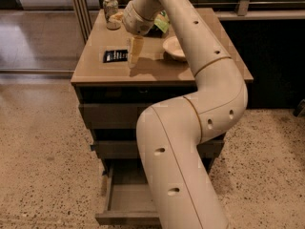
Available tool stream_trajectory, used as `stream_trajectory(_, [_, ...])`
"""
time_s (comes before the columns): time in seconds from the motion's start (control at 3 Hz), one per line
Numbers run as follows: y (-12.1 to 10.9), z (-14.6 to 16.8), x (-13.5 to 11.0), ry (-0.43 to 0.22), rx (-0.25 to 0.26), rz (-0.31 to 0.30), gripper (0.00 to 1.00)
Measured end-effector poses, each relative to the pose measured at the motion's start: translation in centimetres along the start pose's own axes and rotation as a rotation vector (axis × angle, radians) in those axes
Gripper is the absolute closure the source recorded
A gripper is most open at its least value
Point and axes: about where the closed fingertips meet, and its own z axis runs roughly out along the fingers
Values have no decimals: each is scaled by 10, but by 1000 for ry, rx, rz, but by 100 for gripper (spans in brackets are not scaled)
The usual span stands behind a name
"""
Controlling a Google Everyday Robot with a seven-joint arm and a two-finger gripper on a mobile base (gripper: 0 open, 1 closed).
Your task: Place rxbar chocolate into bottom drawer
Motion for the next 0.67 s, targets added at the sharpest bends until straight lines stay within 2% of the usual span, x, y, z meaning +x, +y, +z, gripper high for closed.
stream_trajectory(0.67, [6, 1, 9, -15, -3, 8, 0])
